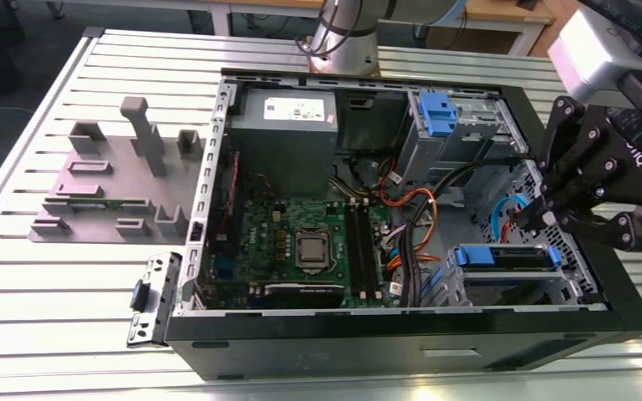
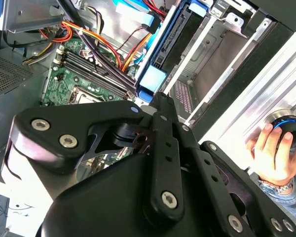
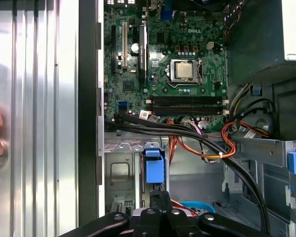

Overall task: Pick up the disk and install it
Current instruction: 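Insert the disk into the insertion slot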

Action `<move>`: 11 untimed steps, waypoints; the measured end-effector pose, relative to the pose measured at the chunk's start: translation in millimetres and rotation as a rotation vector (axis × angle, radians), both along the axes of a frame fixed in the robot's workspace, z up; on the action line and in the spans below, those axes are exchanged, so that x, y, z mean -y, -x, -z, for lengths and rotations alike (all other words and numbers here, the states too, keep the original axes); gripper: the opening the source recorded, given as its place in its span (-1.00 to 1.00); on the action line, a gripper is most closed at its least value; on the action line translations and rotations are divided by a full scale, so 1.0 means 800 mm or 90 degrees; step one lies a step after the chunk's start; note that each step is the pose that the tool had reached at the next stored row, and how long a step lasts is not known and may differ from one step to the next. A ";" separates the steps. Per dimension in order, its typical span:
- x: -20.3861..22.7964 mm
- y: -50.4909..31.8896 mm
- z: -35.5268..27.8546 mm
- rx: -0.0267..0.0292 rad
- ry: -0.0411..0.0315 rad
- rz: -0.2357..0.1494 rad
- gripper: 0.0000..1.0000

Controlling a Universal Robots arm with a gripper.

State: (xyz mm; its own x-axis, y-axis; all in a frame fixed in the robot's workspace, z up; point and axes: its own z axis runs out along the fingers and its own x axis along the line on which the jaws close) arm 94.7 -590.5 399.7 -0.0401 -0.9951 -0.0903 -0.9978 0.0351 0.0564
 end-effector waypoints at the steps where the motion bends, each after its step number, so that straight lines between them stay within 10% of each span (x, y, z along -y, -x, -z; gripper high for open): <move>1: 0.0000 0.000 0.0003 0.0000 0.0000 0.000 -0.80; 11: 0.0000 0.000 0.0035 0.0000 0.0000 0.000 -0.80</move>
State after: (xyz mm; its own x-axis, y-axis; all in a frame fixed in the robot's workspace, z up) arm 94.7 -590.5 396.9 -0.0401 -0.9951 -0.0903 -0.9978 0.0351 0.0564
